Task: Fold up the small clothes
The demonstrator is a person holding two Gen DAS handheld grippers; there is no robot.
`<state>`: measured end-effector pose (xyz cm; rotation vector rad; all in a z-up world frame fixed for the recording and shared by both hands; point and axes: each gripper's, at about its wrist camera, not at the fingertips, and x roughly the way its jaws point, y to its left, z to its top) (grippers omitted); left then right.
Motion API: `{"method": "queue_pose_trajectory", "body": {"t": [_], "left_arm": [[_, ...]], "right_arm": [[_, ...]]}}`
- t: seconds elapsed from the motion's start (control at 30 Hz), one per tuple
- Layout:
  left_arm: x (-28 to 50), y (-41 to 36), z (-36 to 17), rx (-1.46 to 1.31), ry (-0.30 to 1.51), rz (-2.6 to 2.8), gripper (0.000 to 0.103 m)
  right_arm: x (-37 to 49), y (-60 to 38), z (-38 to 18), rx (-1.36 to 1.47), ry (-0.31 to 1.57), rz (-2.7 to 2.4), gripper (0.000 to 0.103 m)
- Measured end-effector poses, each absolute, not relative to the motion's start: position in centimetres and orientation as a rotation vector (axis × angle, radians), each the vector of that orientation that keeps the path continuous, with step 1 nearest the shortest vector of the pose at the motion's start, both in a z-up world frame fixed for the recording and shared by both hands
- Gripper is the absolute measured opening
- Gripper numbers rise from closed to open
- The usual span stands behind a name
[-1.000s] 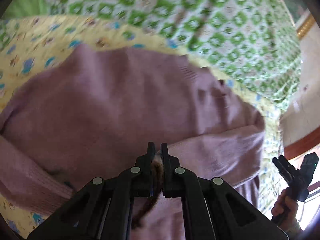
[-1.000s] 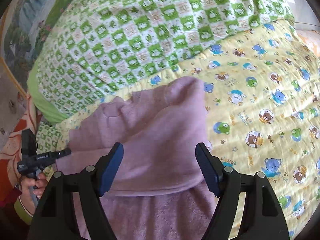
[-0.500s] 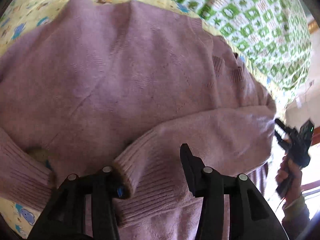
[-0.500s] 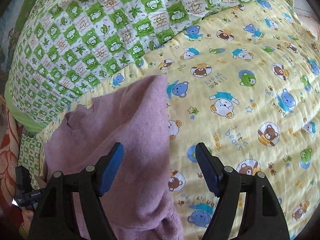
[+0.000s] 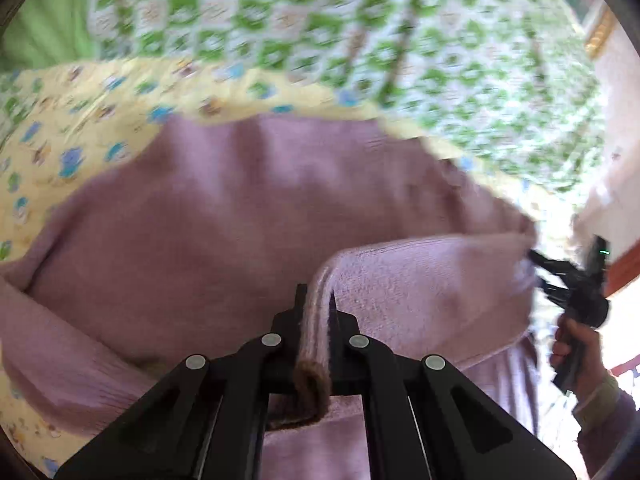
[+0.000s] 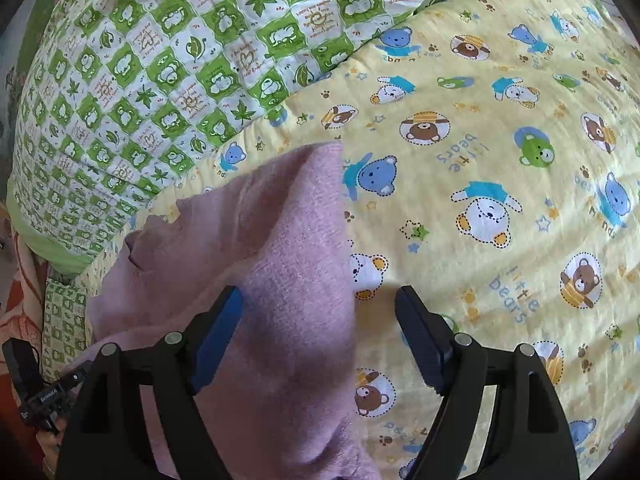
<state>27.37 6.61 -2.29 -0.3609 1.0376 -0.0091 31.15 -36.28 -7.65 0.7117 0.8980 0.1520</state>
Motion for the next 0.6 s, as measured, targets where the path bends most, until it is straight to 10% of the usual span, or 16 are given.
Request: {"method": "queue_pose_trajectory", "body": {"t": [0.3, 0.33, 0.4, 0.6], "left_arm": [[25.8, 8.2, -6.4, -0.425, 1.111, 0.059, 0.002], [25.8, 8.0, -6.4, -0.429, 1.113, 0.056, 0.002], [26.2, 7.4, -5.9, -0.432, 1.107, 0.039, 0.002], [28.7, 4.2, -4.9, -0.349, 1.094, -0.041, 0.003]], "right_arm": [[31.6, -34.2, -7.2, 0.675, 0.892, 0.193, 0.080], [31.7, -33.7, -7.1, 0.646, 0.893, 0.205, 0.073], [32.1, -33.0, -7.0, 0.591, 0.925, 0.227, 0.013], [31.3, -37.7, -5.8, 0.627, 0.873, 0.131, 0.008]]}}
